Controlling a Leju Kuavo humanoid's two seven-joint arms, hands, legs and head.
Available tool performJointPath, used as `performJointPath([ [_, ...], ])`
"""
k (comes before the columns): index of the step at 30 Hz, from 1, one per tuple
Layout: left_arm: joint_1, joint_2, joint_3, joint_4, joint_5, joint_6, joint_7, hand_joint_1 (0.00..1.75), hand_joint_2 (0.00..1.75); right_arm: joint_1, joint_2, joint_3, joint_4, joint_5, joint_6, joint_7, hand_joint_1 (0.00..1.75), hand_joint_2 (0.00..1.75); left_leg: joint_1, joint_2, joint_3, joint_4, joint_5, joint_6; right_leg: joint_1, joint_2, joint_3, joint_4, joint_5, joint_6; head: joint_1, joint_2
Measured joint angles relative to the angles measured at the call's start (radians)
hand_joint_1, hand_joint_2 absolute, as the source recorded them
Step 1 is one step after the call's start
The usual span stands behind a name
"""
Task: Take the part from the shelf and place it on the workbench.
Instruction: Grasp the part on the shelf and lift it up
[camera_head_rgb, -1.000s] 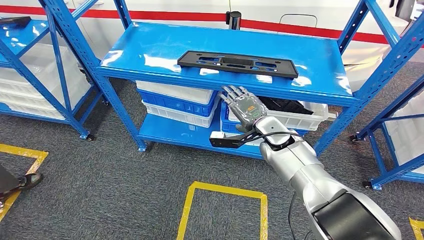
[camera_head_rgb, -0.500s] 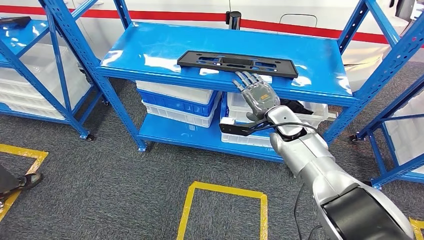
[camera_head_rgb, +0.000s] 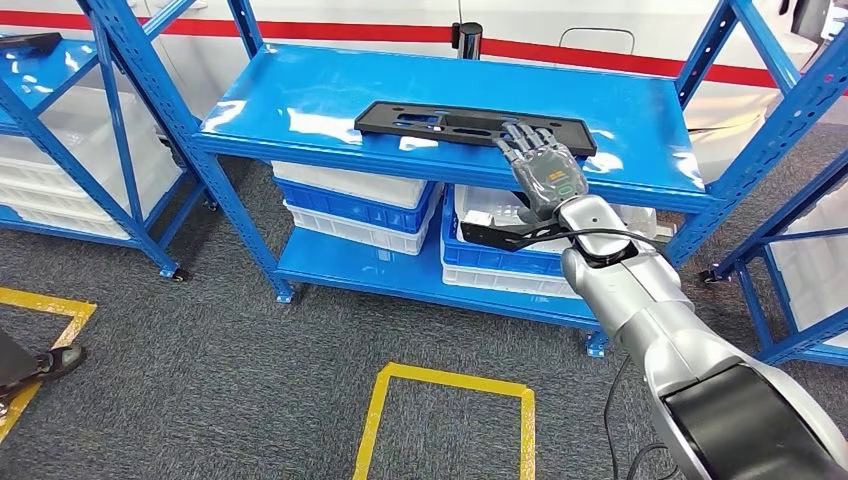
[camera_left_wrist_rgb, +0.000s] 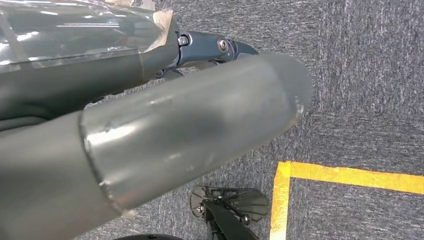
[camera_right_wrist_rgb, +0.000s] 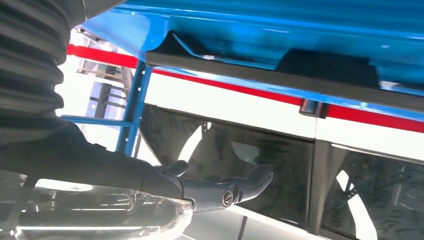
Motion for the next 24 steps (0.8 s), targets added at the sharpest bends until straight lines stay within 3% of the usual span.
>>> performJointPath([
  [8, 0.0, 0.002, 0.0, 0.0, -0.001, -0.007, 0.001, 0.0, 0.0, -0.003, -0.006, -0.006, 0.014, 0.003, 0.001, 0.001, 0.0, 1.75, -0.001, 0.0, -0.008, 0.01, -0.004, 0.007, -0.01, 0.0, 0.0, -0.002, 0.002, 0.003, 0.0, 0.0],
  [13, -0.002, 0.003, 0.0, 0.0, -0.006, -0.005, 0.003, 0.0, 0.0, -0.003, -0.003, -0.006, 0.018, 0.009, 0.003, 0.001, 0.0, 1.75, 0.0, 0.001, 0.005, -0.013, 0.001, 0.03, -0.002, 0.001, -0.003, 0.019, 0.015, 0.025, 0.0, 0.0],
  [15, -0.004, 0.002, 0.0, 0.0, -0.006, -0.004, 0.004, 0.0, 0.0, -0.006, -0.004, -0.006, 0.019, 0.01, 0.003, 0.0, 0.0, 1.75, 0.005, 0.001, 0.015, -0.022, 0.006, 0.035, -0.002, 0.002, -0.038, 0.079, -0.015, 0.015, 0.001, 0.0],
  [17, -0.005, 0.001, 0.0, 0.0, -0.007, -0.004, 0.005, 0.0, 0.0, -0.007, -0.003, -0.005, 0.021, 0.01, 0.004, 0.0, 0.0, 1.75, 0.007, 0.002, 0.017, -0.024, 0.008, 0.038, -0.002, 0.003, -0.106, 0.199, -0.06, 0.004, 0.001, 0.0],
  [19, -0.004, 0.001, 0.0, 0.0, -0.007, -0.004, 0.005, 0.0, 0.0, -0.001, -0.003, -0.005, 0.025, 0.011, 0.006, 0.0, 0.0, 1.75, 0.008, -0.001, 0.018, -0.023, 0.006, 0.036, -0.004, 0.004, -0.167, 0.281, -0.074, 0.01, 0.001, 0.0],
  [20, -0.003, 0.0, 0.0, 0.0, -0.007, -0.004, 0.005, 0.0, 0.0, 0.002, -0.004, -0.005, 0.026, 0.012, 0.006, 0.0, 0.0, 1.75, 0.01, -0.002, 0.02, -0.022, 0.004, 0.033, -0.007, 0.004, -0.175, 0.272, -0.057, 0.02, 0.001, 0.0],
  [22, -0.003, 0.0, 0.001, 0.001, -0.008, -0.004, 0.005, 0.0, 0.0, 0.005, -0.005, -0.005, 0.028, 0.012, 0.007, 0.0, 0.0, 1.75, 0.015, -0.005, 0.024, -0.017, -0.005, 0.021, -0.016, 0.003, -0.145, 0.15, 0.02, 0.052, 0.002, 0.0],
  [23, -0.004, 0.001, 0.001, 0.001, -0.008, -0.004, 0.005, 0.0, 0.0, 0.005, -0.006, -0.005, 0.029, 0.012, 0.006, 0.0, 0.0, 1.75, 0.016, -0.006, 0.025, -0.012, -0.011, 0.014, -0.017, 0.003, -0.127, 0.086, 0.044, 0.059, 0.003, 0.0],
  [24, -0.005, 0.001, 0.001, 0.001, -0.008, -0.004, 0.005, 0.0, 0.0, 0.005, -0.007, -0.005, 0.029, 0.012, 0.006, 0.0, 0.0, 1.75, 0.016, -0.005, 0.022, -0.008, -0.017, 0.006, -0.015, 0.003, -0.112, 0.042, 0.058, 0.055, 0.003, 0.0],
])
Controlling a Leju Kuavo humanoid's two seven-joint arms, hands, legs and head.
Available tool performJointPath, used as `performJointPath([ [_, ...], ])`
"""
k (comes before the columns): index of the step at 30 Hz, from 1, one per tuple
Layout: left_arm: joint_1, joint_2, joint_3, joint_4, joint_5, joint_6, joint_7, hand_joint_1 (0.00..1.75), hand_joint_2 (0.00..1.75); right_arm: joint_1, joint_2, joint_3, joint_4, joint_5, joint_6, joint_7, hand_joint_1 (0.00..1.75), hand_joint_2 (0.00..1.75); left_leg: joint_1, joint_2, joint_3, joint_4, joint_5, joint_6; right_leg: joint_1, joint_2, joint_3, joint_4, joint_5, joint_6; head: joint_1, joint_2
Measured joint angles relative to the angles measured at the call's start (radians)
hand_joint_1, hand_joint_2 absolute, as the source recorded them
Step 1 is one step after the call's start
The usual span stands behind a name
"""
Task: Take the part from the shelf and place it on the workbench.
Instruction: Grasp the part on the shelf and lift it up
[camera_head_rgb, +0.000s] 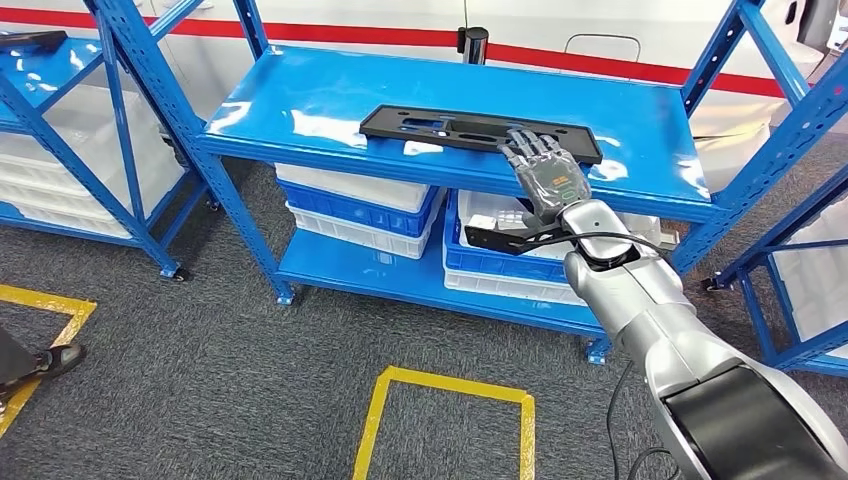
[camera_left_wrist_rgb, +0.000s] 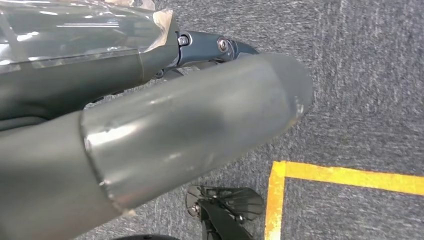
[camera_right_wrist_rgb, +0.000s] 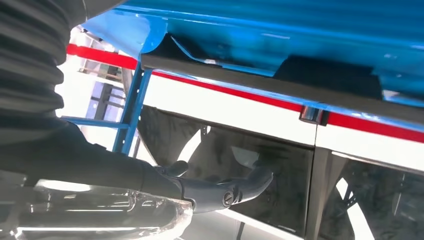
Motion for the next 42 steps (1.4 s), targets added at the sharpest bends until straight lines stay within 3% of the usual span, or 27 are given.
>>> performJointPath([
  [3, 0.0, 0.001, 0.0, 0.001, 0.0, 0.0, 0.002, 0.0, 0.0, 0.006, 0.0, 0.0, 0.001, 0.003, -0.001, 0.0, 0.0, 1.75, 0.0, 0.001, -0.005, 0.01, -0.011, -0.017, 0.005, 0.0, 0.01, -0.014, 0.004, -0.048, -0.006, 0.0],
  [5, -0.001, 0.001, 0.0, 0.002, 0.0, 0.001, 0.005, 0.0, 0.0, 0.005, 0.0, 0.0, 0.001, 0.004, -0.001, 0.001, 0.0, 1.75, 0.004, 0.005, -0.015, 0.035, -0.02, -0.024, 0.004, 0.001, 0.015, -0.014, 0.006, -0.061, -0.01, 0.0],
  [7, -0.003, 0.001, 0.0, 0.002, 0.0, 0.002, 0.006, 0.0, 0.0, 0.002, 0.002, 0.0, 0.0, 0.004, -0.002, 0.002, 0.0, 1.75, 0.007, 0.01, -0.065, 0.122, -0.049, -0.032, 0.006, 0.004, 0.021, -0.014, 0.002, -0.069, -0.011, 0.0],
  [9, -0.004, 0.0, 0.0, 0.002, -0.001, 0.002, 0.006, 0.0, 0.0, 0.004, 0.003, 0.0, 0.0, 0.005, -0.002, 0.002, 0.0, 1.75, 0.008, 0.011, -0.153, 0.248, -0.087, -0.037, 0.012, 0.004, 0.027, -0.014, -0.005, -0.079, -0.012, 0.0],
  [10, -0.003, 0.0, 0.0, 0.002, -0.002, 0.003, 0.007, 0.0, 0.0, 0.006, 0.003, 0.0, 0.0, 0.005, -0.002, 0.002, 0.0, 1.75, 0.008, 0.011, -0.188, 0.284, -0.09, -0.036, 0.016, 0.004, 0.031, -0.014, -0.008, -0.084, -0.012, 0.0],
  [11, -0.002, 0.0, 0.0, 0.003, -0.002, 0.003, 0.007, 0.0, 0.0, 0.009, 0.003, 0.0, 0.001, 0.005, -0.002, 0.002, 0.0, 1.75, 0.006, 0.011, -0.211, 0.292, -0.076, -0.031, 0.021, 0.004, 0.036, -0.014, -0.012, -0.088, -0.011, 0.0],
  [12, -0.001, 0.0, 0.0, 0.003, -0.002, 0.003, 0.008, 0.0, 0.0, 0.01, 0.003, 0.0, 0.001, 0.005, -0.002, 0.002, 0.0, 1.75, 0.003, 0.011, -0.209, 0.255, -0.04, -0.023, 0.025, 0.005, 0.041, -0.015, -0.016, -0.091, -0.011, 0.0],
  [14, -0.001, 0.001, 0.0, 0.003, -0.002, 0.003, 0.008, 0.0, 0.0, 0.011, 0.004, 0.0, 0.001, 0.008, -0.001, 0.002, 0.0, 1.75, -0.008, 0.012, -0.168, 0.124, 0.048, 0.002, 0.029, 0.005, 0.053, -0.016, -0.023, -0.093, -0.01, 0.0],
  [15, -0.002, 0.002, 0.0, 0.003, -0.002, 0.003, 0.008, 0.0, 0.0, 0.011, 0.005, 0.0, 0.001, 0.01, 0.001, 0.003, 0.0, 1.75, -0.015, 0.013, -0.149, 0.073, 0.071, 0.013, 0.03, 0.006, 0.056, -0.017, -0.025, -0.092, -0.01, 0.0],
  [18, -0.003, 0.004, 0.0, 0.003, -0.003, 0.003, 0.008, 0.0, 0.0, 0.011, 0.011, 0.001, 0.001, 0.018, 0.009, 0.004, 0.0, 1.75, -0.028, 0.012, -0.129, 0.029, 0.075, 0.032, 0.029, 0.007, 0.06, -0.024, -0.032, -0.081, -0.01, 0.0],
  [20, -0.002, 0.004, 0.0, 0.003, -0.003, 0.003, 0.007, 0.0, 0.0, 0.009, 0.017, 0.002, 0.001, 0.023, 0.011, 0.005, 0.0, 1.75, -0.023, 0.014, -0.11, 0.005, 0.09, 0.037, 0.032, 0.006, 0.06, -0.017, -0.039, -0.074, -0.009, 0.0],
  [22, -0.004, 0.003, 0.0, 0.003, -0.003, 0.003, 0.006, 0.0, 0.0, 0.005, 0.02, 0.003, 0.002, 0.026, 0.013, 0.006, 0.0, 1.75, -0.016, 0.016, -0.089, -0.016, 0.099, 0.038, 0.034, 0.005, 0.026, 0.053, -0.068, -0.075, -0.006, 0.0],
  [24, -0.006, 0.001, 0.001, 0.003, -0.003, 0.003, 0.006, 0.0, 0.0, 0.006, 0.023, 0.006, 0.006, 0.029, 0.015, 0.007, 0.0, 1.75, -0.017, 0.014, -0.083, -0.018, 0.096, 0.039, 0.03, 0.005, -0.046, 0.181, -0.112, -0.076, -0.005, 0.0],
  [25, -0.006, 0.0, 0.0, 0.003, -0.003, 0.002, 0.006, 0.0, 0.0, 0.008, 0.024, 0.007, 0.009, 0.032, 0.015, 0.008, 0.0, 1.75, -0.016, 0.013, -0.081, -0.018, 0.093, 0.037, 0.027, 0.005, -0.077, 0.23, -0.123, -0.072, -0.005, 0.0],
  [26, -0.006, -0.001, 0.001, 0.003, -0.003, 0.002, 0.006, 0.0, 0.0, 0.011, 0.026, 0.009, 0.012, 0.034, 0.016, 0.009, 0.0, 1.75, -0.016, 0.011, -0.08, -0.017, 0.09, 0.035, 0.024, 0.005, -0.093, 0.245, -0.119, -0.065, -0.005, 0.0],
  [27, -0.005, -0.002, 0.001, 0.003, -0.003, 0.002, 0.006, 0.0, 0.0, 0.012, 0.028, 0.011, 0.014, 0.035, 0.016, 0.009, 0.0, 1.75, -0.014, 0.009, -0.077, -0.015, 0.086, 0.031, 0.02, 0.004, -0.088, 0.221, -0.1, -0.054, -0.005, 0.0],
  [29, -0.003, -0.002, 0.001, 0.003, -0.003, 0.001, 0.007, 0.0, 0.0, 0.011, 0.031, 0.013, 0.015, 0.036, 0.016, 0.009, 0.0, 1.75, -0.012, 0.006, -0.073, -0.006, 0.075, 0.02, 0.012, 0.002, -0.033, 0.087, -0.038, -0.034, -0.004, 0.0],
  [30, -0.004, -0.002, 0.001, 0.003, -0.003, 0.001, 0.007, 0.0, 0.0, 0.009, 0.034, 0.014, 0.016, 0.037, 0.017, 0.009, 0.0, 1.75, -0.012, 0.006, -0.073, 0.002, 0.067, 0.014, 0.011, 0.002, -0.004, 0.027, -0.014, -0.032, -0.004, 0.0],
  [32, -0.004, -0.002, 0.001, 0.003, -0.003, 0.0, 0.007, 0.0, 0.0, 0.006, 0.039, 0.016, 0.017, 0.037, 0.017, 0.009, 0.0, 1.75, -0.013, 0.006, -0.073, 0.012, 0.055, 0.001, 0.012, 0.002, 0.025, -0.026, 0.005, -0.043, -0.005, 0.0],
  [36, -0.004, -0.001, 0.002, 0.003, -0.003, -0.001, 0.007, 0.0, 0.0, 0.0, 0.046, 0.02, 0.019, 0.039, 0.017, 0.011, 0.0, 1.75, -0.004, 0.008, -0.084, 0.047, 0.029, -0.018, 0.009, 0.004, 0.036, -0.029, 0.001, -0.07, -0.008, 0.0],
  [38, -0.004, -0.001, 0.002, 0.003, -0.003, -0.002, 0.007, 0.0, 0.0, -0.003, 0.053, 0.021, 0.02, 0.044, 0.017, 0.015, 0.0, 1.75, 0.0, 0.008, -0.135, 0.149, -0.018, -0.031, 0.007, 0.004, 0.044, -0.03, -0.004, -0.079, -0.011, 0.0],
  [40, -0.004, -0.002, 0.003, 0.003, -0.004, -0.003, 0.007, 0.0, 0.0, -0.002, 0.061, 0.024, 0.023, 0.049, 0.017, 0.019, 0.0, 1.75, 0.004, 0.009, -0.209, 0.27, -0.057, -0.038, 0.008, 0.004, 0.051, -0.029, -0.01, -0.085, -0.011, 0.0],
  [41, -0.004, -0.002, 0.003, 0.003, -0.004, -0.003, 0.007, 0.0, 0.0, -0.001, 0.064, 0.026, 0.026, 0.051, 0.017, 0.021, 0.0, 1.75, 0.005, 0.009, -0.23, 0.293, -0.052, -0.039, 0.008, 0.004, 0.054, -0.029, -0.014, -0.086, -0.011, 0.0],
  [42, -0.003, -0.002, 0.004, 0.003, -0.004, -0.003, 0.007, 0.0, 0.0, 0.0, 0.067, 0.027, 0.028, 0.052, 0.017, 0.022, 0.0, 1.75, 0.006, 0.01, -0.235, 0.281, -0.03, -0.038, 0.008, 0.004, 0.059, -0.029, -0.018, -0.086, -0.011, 0.0],
])
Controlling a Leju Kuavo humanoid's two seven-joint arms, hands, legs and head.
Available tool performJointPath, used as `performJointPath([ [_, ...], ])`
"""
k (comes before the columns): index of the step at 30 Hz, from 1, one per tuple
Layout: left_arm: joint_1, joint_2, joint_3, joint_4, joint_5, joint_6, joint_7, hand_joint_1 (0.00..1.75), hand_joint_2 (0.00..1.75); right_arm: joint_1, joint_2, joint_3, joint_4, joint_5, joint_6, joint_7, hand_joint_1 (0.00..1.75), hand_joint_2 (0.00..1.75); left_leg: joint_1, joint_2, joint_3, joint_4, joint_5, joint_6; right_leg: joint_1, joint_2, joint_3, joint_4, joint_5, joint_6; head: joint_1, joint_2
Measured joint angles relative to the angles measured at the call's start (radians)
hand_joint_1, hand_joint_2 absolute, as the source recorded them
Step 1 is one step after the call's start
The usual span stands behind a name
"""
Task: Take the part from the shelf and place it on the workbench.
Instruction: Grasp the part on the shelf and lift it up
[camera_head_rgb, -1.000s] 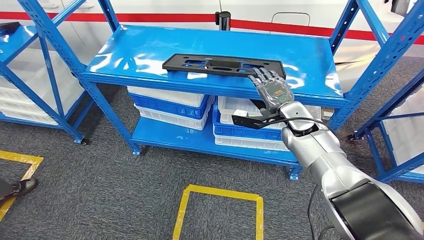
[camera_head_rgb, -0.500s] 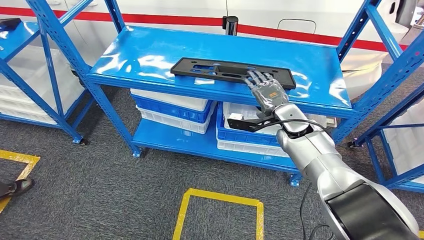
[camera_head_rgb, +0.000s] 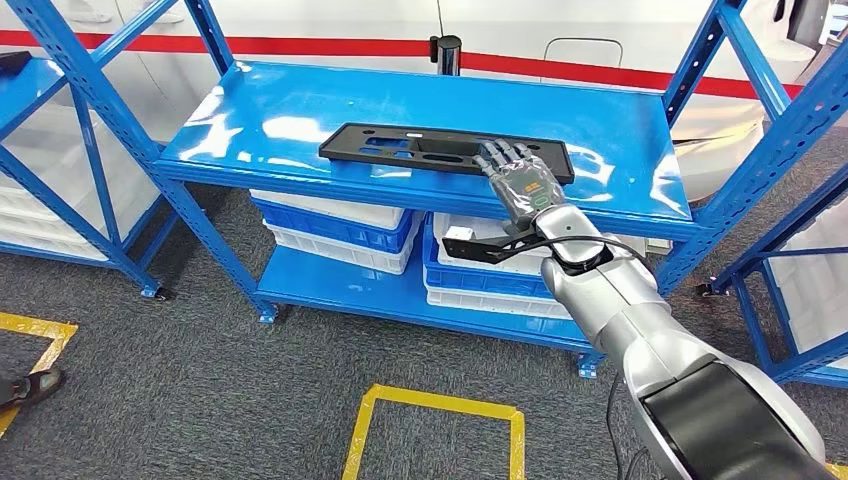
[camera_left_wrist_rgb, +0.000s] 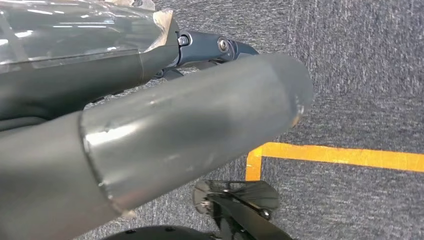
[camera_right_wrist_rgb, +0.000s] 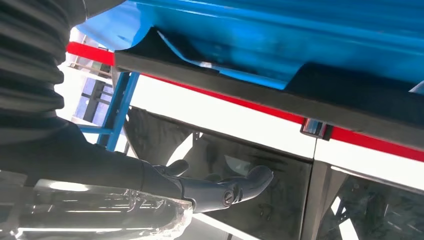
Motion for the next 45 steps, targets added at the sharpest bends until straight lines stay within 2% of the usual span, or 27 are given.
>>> performJointPath([
  [2, 0.0, 0.0, 0.003, 0.0, 0.0, 0.0, 0.0, 0.0, 0.0, 0.0, 0.006, 0.001, 0.003, 0.003, 0.0, 0.003, 0.0, 1.75, 0.002, 0.002, 0.044, -0.117, 0.079, 0.004, -0.001, 0.001, 0.011, -0.001, -0.009, 0.004, 0.0, 0.0],
  [4, -0.001, 0.0, 0.006, 0.0, 0.0, 0.0, 0.0, 0.0, 0.0, -0.001, 0.011, 0.001, 0.004, 0.006, 0.0, 0.007, 0.0, 1.75, -0.002, 0.003, 0.095, -0.227, 0.122, 0.011, 0.003, 0.002, 0.019, -0.001, -0.018, 0.015, 0.0, 0.0],
  [5, -0.002, 0.0, 0.007, 0.0, -0.001, 0.0, 0.0, 0.0, 0.0, -0.001, 0.013, 0.001, 0.005, 0.007, -0.001, 0.007, 0.0, 1.75, -0.005, 0.003, 0.107, -0.251, 0.125, 0.015, 0.005, 0.003, 0.02, -0.003, -0.022, 0.02, 0.0, 0.0],
  [9, -0.001, 0.0, 0.009, 0.0, -0.001, 0.0, -0.001, 0.0, 0.0, -0.003, 0.017, 0.004, 0.008, 0.009, -0.001, 0.01, 0.0, 1.75, -0.013, 0.001, 0.126, -0.271, 0.118, 0.042, 0.008, 0.001, 0.017, 0.009, -0.039, 0.042, 0.003, 0.0],
  [11, -0.002, 0.0, 0.011, 0.0, -0.001, 0.0, -0.003, 0.0, 0.0, -0.003, 0.017, 0.005, 0.01, 0.011, -0.002, 0.012, 0.0, 1.75, -0.013, 0.001, 0.139, -0.279, 0.116, 0.056, 0.009, -0.001, -0.034, 0.106, -0.075, 0.037, 0.004, 0.0],
  [13, -0.003, 0.0, 0.011, 0.0, -0.001, 0.0, -0.003, 0.0, 0.0, 0.003, 0.016, 0.006, 0.014, 0.013, -0.001, 0.013, 0.0, 1.75, -0.016, 0.0, 0.146, -0.28, 0.108, 0.066, 0.01, -0.001, -0.12, 0.244, -0.116, 0.031, 0.004, 0.0],
  [14, -0.003, 0.0, 0.012, 0.0, -0.001, 0.0, -0.003, 0.0, 0.0, 0.008, 0.015, 0.007, 0.016, 0.014, -0.001, 0.014, 0.0, 1.75, -0.018, -0.002, 0.151, -0.279, 0.104, 0.068, 0.012, -0.001, -0.151, 0.285, -0.119, 0.034, 0.004, 0.0],
  [15, -0.002, -0.001, 0.012, 0.0, -0.001, 0.0, -0.003, 0.0, 0.0, 0.011, 0.015, 0.007, 0.018, 0.015, -0.001, 0.014, 0.0, 1.75, -0.019, -0.004, 0.157, -0.279, 0.099, 0.07, 0.013, -0.001, -0.162, 0.285, -0.105, 0.04, 0.005, 0.0],
  [16, -0.001, -0.001, 0.012, 0.0, -0.001, 0.0, -0.003, 0.0, 0.0, 0.013, 0.014, 0.008, 0.019, 0.015, -0.001, 0.015, 0.0, 1.75, -0.021, -0.007, 0.165, -0.279, 0.094, 0.069, 0.014, -0.001, -0.151, 0.242, -0.074, 0.046, 0.004, 0.0],
  [18, 0.0, -0.002, 0.012, 0.0, -0.001, 0.0, -0.003, 0.0, 0.0, 0.01, 0.014, 0.009, 0.021, 0.015, -0.001, 0.017, 0.0, 1.75, -0.027, -0.01, 0.178, -0.277, 0.082, 0.065, 0.016, -0.001, -0.097, 0.098, 0.0, 0.052, 0.005, 0.0],
  [20, -0.001, -0.003, 0.012, 0.0, -0.001, 0.0, -0.003, 0.0, 0.0, 0.007, 0.015, 0.011, 0.021, 0.015, -0.001, 0.017, 0.0, 1.75, -0.032, -0.011, 0.185, -0.273, 0.069, 0.057, 0.02, -0.001, -0.056, 0.005, 0.043, 0.039, 0.003, 0.0],
  [23, -0.002, -0.002, 0.013, 0.0, -0.001, 0.0, -0.003, 0.0, 0.0, 0.003, 0.017, 0.014, 0.022, 0.015, -0.001, 0.018, 0.0, 1.75, -0.029, -0.011, 0.189, -0.267, 0.054, 0.043, 0.017, 0.0, -0.043, -0.013, 0.047, 0.016, 0.002, 0.0],
  [25, -0.001, -0.001, 0.013, 0.0, -0.001, 0.0, -0.003, 0.0, 0.0, 0.0, 0.018, 0.015, 0.022, 0.015, -0.001, 0.018, 0.0, 1.75, -0.023, -0.009, 0.17, -0.222, 0.028, 0.029, 0.009, 0.001, -0.034, -0.017, 0.045, 0.005, -0.001, 0.0],
  [26, -0.001, -0.001, 0.014, 0.0, -0.001, 0.0, -0.004, 0.0, 0.0, -0.002, 0.019, 0.015, 0.022, 0.016, -0.001, 0.018, 0.0, 1.75, -0.018, -0.008, 0.145, -0.171, 0.005, 0.021, 0.007, 0.001, -0.029, -0.018, 0.042, 0.0, -0.002, 0.0],
  [28, -0.001, -0.001, 0.014, 0.0, -0.001, 0.0, -0.004, 0.0, 0.0, -0.001, 0.023, 0.016, 0.024, 0.017, 0.0, 0.018, 0.0, 1.75, -0.007, -0.006, 0.069, -0.042, -0.042, 0.006, 0.007, 0.001, -0.021, -0.017, 0.035, -0.007, -0.004, 0.0],
  [29, 0.0, -0.001, 0.015, 0.0, 0.0, 0.0, -0.004, 0.0, 0.0, 0.0, 0.025, 0.017, 0.026, 0.018, 0.0, 0.018, 0.0, 1.75, -0.001, -0.004, 0.037, 0.001, -0.047, 0.0, 0.006, 0.001, -0.017, -0.017, 0.031, -0.007, -0.004, 0.0],
  [30, 0.0, -0.001, 0.015, 0.0, 0.0, 0.0, -0.004, 0.0, 0.0, 0.002, 0.027, 0.017, 0.027, 0.019, 0.0, 0.018, 0.0, 1.75, 0.005, -0.002, 0.02, 0.01, -0.035, -0.005, 0.004, 0.001, -0.012, -0.017, 0.026, -0.006, -0.005, 0.0],
  [31, 0.0, 0.0, 0.016, 0.0, 0.001, 0.0, -0.004, 0.0, 0.0, 0.002, 0.029, 0.018, 0.028, 0.019, 0.0, 0.018, 0.0, 1.75, 0.01, 0.0, 0.024, -0.018, -0.003, -0.01, 0.002, 0.001, -0.006, -0.017, 0.021, -0.002, -0.004, 0.0],
  [33, 0.0, -0.001, 0.018, 0.0, 0.002, 0.0, -0.004, 0.0, 0.0, 0.0, 0.033, 0.018, 0.03, 0.02, 0.001, 0.017, 0.0, 1.75, 0.018, 0.005, 0.075, -0.15, 0.079, -0.018, -0.002, 0.001, 0.008, -0.016, 0.009, 0.009, -0.006, 0.0],
  [34, -0.001, -0.001, 0.02, 0.0, 0.002, 0.0, -0.004, 0.0, 0.0, -0.002, 0.035, 0.018, 0.03, 0.02, 0.001, 0.017, 0.0, 1.75, 0.02, 0.005, 0.101, -0.209, 0.105, -0.017, -0.001, 0.002, 0.013, -0.015, 0.003, 0.017, -0.006, 0.0],
  [35, -0.001, -0.002, 0.022, 0.0, 0.003, 0.0, -0.004, 0.0, 0.0, -0.004, 0.037, 0.019, 0.031, 0.02, 0.001, 0.017, 0.0, 1.75, 0.019, 0.004, 0.118, -0.247, 0.116, -0.014, 0.002, 0.003, 0.015, -0.015, -0.002, 0.024, -0.006, 0.0],
  [37, -0.002, -0.003, 0.025, 0.0, 0.003, 0.0, -0.005, 0.0, 0.0, -0.007, 0.039, 0.019, 0.031, 0.02, 0.002, 0.017, 0.0, 1.75, 0.011, 0.0, 0.124, -0.261, 0.11, 0.004, 0.006, 0.004, 0.017, -0.019, -0.009, 0.039, -0.003, 0.0],
  [39, -0.001, -0.004, 0.026, 0.0, 0.003, 0.0, -0.005, 0.0, 0.0, -0.008, 0.04, 0.019, 0.032, 0.02, 0.001, 0.017, 0.85, 1.75, 0.006, 0.0, 0.13, -0.265, 0.108, 0.024, 0.005, 0.002, 0.012, -0.011, -0.018, 0.051, -0.001, 0.0],
  [41, -0.001, -0.005, 0.029, 0.0, 0.004, 0.001, -0.005, 0.0, 0.0, -0.01, 0.039, 0.02, 0.032, 0.02, 0.001, 0.017, 1.71, 1.75, 0.003, 0.0, 0.137, -0.269, 0.108, 0.042, 0.003, 0.0, -0.028, 0.067, -0.051, 0.049, 0.001, 0.0],
  [43, -0.002, -0.005, 0.031, 0.0, 0.008, 0.0, -0.013, 0.0, 0.0, -0.007, 0.039, 0.02, 0.035, 0.019, 0.001, 0.014, 1.71, 1.75, -0.003, 0.0, 0.142, -0.269, 0.102, 0.054, 0.005, -0.001, -0.107, 0.206, -0.097, 0.039, 0.002, 0.0],
  [44, -0.002, -0.005, 0.032, 0.0, 0.012, -0.003, -0.022, 0.0, 0.0, -0.004, 0.038, 0.02, 0.037, 0.019, 0.001, 0.012, 1.7, 1.75, -0.005, -0.001, 0.145, -0.269, 0.099, 0.058, 0.007, 0.0, -0.141, 0.259, -0.108, 0.039, 0.002, 0.0],
  [45, -0.001, -0.006, 0.035, 0.0, 0.017, -0.007, -0.034, 0.0, 0.0, -0.001, 0.037, 0.02, 0.039, 0.017, 0.0, 0.009, 1.69, 1.75, -0.008, -0.003, 0.15, -0.268, 0.095, 0.061, 0.009, 0.0, -0.161, 0.279, -0.104, 0.042, 0.002, 0.0],
])
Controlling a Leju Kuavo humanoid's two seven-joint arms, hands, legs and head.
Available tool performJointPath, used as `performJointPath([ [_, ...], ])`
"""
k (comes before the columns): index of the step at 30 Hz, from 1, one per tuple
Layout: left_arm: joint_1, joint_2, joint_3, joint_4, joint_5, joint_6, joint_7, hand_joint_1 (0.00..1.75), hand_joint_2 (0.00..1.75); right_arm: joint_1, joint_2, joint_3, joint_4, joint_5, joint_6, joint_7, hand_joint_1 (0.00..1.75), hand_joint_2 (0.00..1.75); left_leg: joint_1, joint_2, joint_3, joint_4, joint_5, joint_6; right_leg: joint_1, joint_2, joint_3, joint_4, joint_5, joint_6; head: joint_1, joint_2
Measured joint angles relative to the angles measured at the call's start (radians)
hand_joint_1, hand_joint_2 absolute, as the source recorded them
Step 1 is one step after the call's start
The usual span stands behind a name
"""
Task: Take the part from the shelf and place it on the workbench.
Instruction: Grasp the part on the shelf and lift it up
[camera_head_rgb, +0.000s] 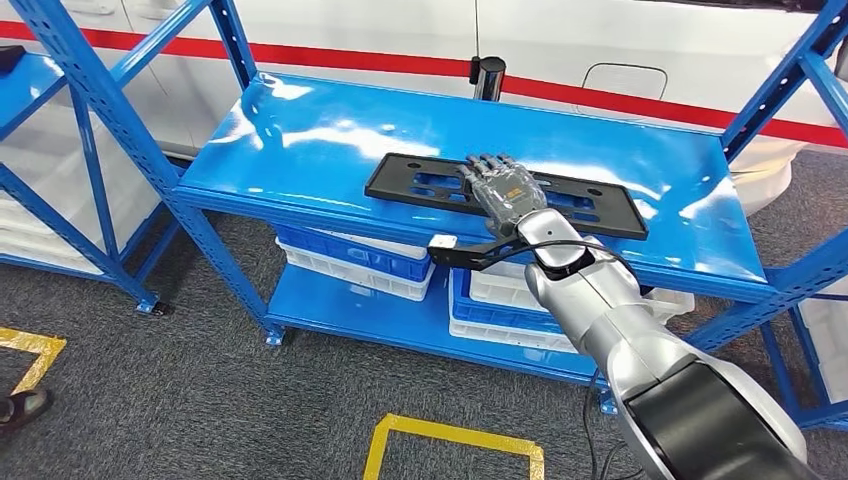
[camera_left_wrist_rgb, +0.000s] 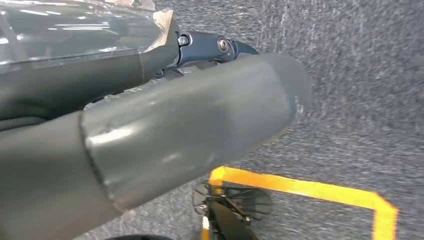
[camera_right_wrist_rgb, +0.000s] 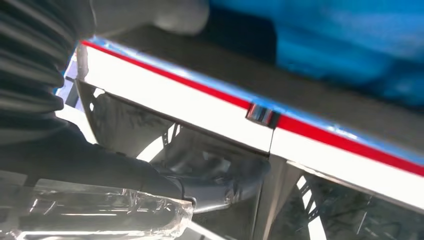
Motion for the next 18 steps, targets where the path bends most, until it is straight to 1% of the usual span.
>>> performJointPath([
  [1, 0.001, -0.001, 0.003, 0.0, 0.006, -0.003, -0.016, 0.0, 0.0, 0.002, -0.002, 0.0, 0.002, -0.002, -0.001, -0.003, 1.69, 1.75, -0.003, -0.003, 0.005, 0.0, -0.004, 0.001, 0.002, 0.0, 0.0, -0.02, 0.021, 0.006, 0.0, 0.0],
  [2, 0.001, -0.002, 0.006, 0.0, 0.011, -0.003, -0.033, 0.0, 0.0, 0.004, -0.004, 0.0, 0.003, -0.003, -0.002, -0.005, 1.69, 1.75, -0.005, -0.005, 0.012, 0.001, -0.009, 0.001, 0.003, 0.0, 0.019, -0.076, 0.054, 0.012, 0.0, 0.0],
  [3, 0.001, -0.003, 0.011, 0.0, 0.015, 0.001, -0.05, 0.0, 0.0, 0.004, -0.006, 0.0, 0.004, -0.005, -0.004, -0.007, 1.68, 1.75, -0.007, -0.007, 0.018, 0.001, -0.014, -0.001, 0.004, 0.0, 0.046, -0.148, 0.09, 0.015, 0.0, 0.0],
  [4, 0.001, -0.004, 0.015, 0.0, 0.019, 0.008, -0.062, 0.0, 0.0, 0.004, -0.009, 0.0, 0.005, -0.007, -0.005, -0.008, 1.69, 1.75, -0.01, -0.009, 0.022, 0.003, -0.02, -0.005, 0.008, 0.0, 0.073, -0.213, 0.121, 0.012, 0.0, 0.0],
  [5, 0.0, -0.005, 0.019, 0.0, 0.022, 0.017, -0.07, 0.0, 0.0, 0.003, -0.011, 0.0, 0.005, -0.008, -0.007, -0.01, 1.69, 1.75, -0.013, -0.01, 0.025, 0.004, -0.025, -0.009, 0.01, 0.0, 0.093, -0.257, 0.142, 0.006, 0.0, 0.0],
  [6, 0.0, -0.006, 0.023, 0.0, 0.024, 0.024, -0.074, 0.0, 0.0, 0.003, -0.012, 0.0, 0.005, -0.01, -0.011, -0.012, 1.71, 1.75, -0.014, -0.01, 0.026, 0.005, -0.029, -0.013, 0.012, 0.0, 0.102, -0.278, 0.152, -0.003, 0.0, 0.0],
  [7, -0.001, -0.007, 0.027, 0.0, 0.025, 0.031, -0.078, 0.0, 0.0, 0.001, -0.012, -0.001, 0.005, -0.011, -0.015, -0.015, 1.72, 1.75, -0.015, -0.011, 0.028, 0.006, -0.032, -0.016, 0.012, 0.0, 0.107, -0.283, 0.156, -0.01, -0.001, 0.0],
  [8, 0.0, -0.007, 0.03, 0.0, 0.026, 0.04, -0.084, 0.0, 0.0, -0.001, -0.013, -0.001, 0.005, -0.013, -0.021, -0.018, 1.73, 1.75, -0.014, -0.011, 0.029, 0.004, -0.033, -0.013, 0.011, 0.0, 0.108, -0.285, 0.157, -0.014, -0.001, 0.0],
  [11, 0.0, -0.008, 0.039, 0.0, 0.022, 0.077, -0.11, 0.0, 0.0, -0.008, -0.018, -0.004, 0.005, -0.019, -0.037, -0.029, 1.71, 1.75, -0.011, -0.01, 0.034, 0.001, -0.035, -0.003, 0.013, 0.002, 0.112, -0.29, 0.158, -0.017, -0.001, 0.0],
  [15, -0.001, -0.011, 0.045, 0.0, 0.012, 0.112, -0.156, 0.0, 0.0, -0.008, -0.029, -0.007, -0.004, -0.028, -0.047, -0.047, 1.72, 1.75, -0.009, -0.007, 0.037, -0.004, -0.036, -0.004, 0.016, 0.004, 0.112, -0.29, 0.156, -0.019, -0.001, 0.0],
  [18, -0.001, -0.012, 0.048, 0.0, 0.006, 0.113, -0.218, 0.0, 0.0, -0.008, -0.04, -0.01, -0.014, -0.035, -0.052, -0.056, 1.73, 1.75, -0.007, -0.006, 0.037, -0.005, -0.036, -0.01, 0.018, 0.004, 0.112, -0.29, 0.155, -0.022, -0.001, 0.0],
])
